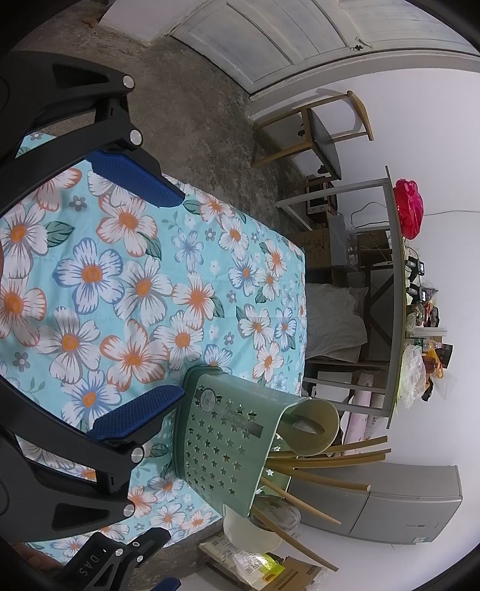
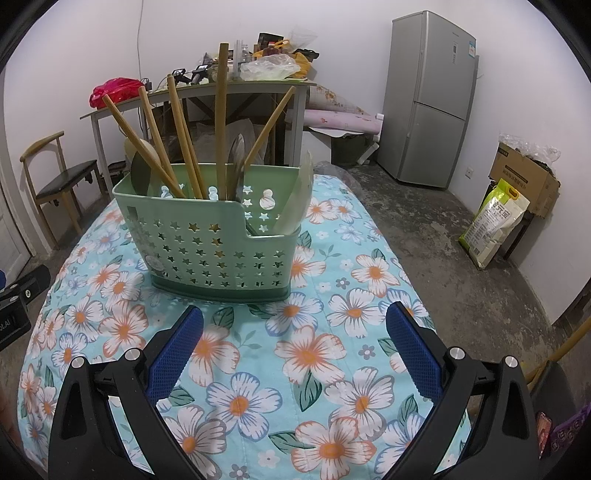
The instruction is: Organize utensils
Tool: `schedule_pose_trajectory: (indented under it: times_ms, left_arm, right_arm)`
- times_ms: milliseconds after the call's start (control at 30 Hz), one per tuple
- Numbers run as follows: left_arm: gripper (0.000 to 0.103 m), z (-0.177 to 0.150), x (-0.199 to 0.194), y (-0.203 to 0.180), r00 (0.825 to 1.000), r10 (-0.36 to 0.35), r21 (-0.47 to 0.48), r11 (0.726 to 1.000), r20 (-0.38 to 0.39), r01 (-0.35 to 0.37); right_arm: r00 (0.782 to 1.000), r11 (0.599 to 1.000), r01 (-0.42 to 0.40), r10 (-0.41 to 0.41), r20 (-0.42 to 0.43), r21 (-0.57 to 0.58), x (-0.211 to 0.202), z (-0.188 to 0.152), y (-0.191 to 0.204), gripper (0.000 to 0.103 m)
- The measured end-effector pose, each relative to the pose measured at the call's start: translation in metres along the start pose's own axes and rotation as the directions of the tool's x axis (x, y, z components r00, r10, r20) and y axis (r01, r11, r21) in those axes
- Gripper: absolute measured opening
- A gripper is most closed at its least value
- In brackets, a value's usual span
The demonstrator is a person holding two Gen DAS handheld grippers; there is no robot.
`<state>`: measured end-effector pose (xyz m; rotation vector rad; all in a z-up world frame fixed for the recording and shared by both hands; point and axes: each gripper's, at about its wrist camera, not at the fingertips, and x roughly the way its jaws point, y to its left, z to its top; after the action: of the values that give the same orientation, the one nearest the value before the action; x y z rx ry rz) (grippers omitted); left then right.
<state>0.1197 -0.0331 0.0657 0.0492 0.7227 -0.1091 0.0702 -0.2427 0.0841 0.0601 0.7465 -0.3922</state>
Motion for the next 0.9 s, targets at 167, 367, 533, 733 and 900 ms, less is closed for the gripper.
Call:
schedule_pose_trajectory:
  times_ms: [167, 367, 533, 733, 900]
  left_arm:
    - [0.093, 0.0002, -0.0001, 0.0003, 1.0, 0.0, 0.0, 1.0, 0.0, 0.0]
    - [0.093, 0.0005, -0.0003, 0.0004, 1.0, -0.002, 0.001, 1.0, 0.001, 0.002]
    - [0.093, 0.0005, -0.0006, 0.0002, 1.0, -0.001, 0.0, 1.0, 0.0, 0.001]
    - [0.093, 0.0008, -0.0008, 0.0003, 1.0, -0.001, 0.0, 1.0, 0.0, 0.001]
    - [0.093, 0.0008, -0.0012, 0.0004, 1.0, -0.002, 0.0, 1.0, 0.0, 0.002]
  right_arm:
    - [1.0, 1.0, 0.0, 0.0, 0.0, 0.0, 0.0003, -0.0002, 0.0, 0.096]
    - [1.0, 1.0, -0.001, 0.001, 0.0, 0.0, 0.0002, -0.0002, -0.0001, 0.096]
    - [1.0, 1.0, -0.001, 0.001, 0.0, 0.0, -0.0001, 0.0001, -0.0001, 0.096]
    - [1.0, 1.0, -0.001, 0.001, 0.004, 0.001, -0.0028, 0.0039, 0.001, 0.096]
    - [1.0, 1.0, 0.0, 0.0, 0.004, 0.001, -0.0028, 0.0034, 0.0009, 0.096]
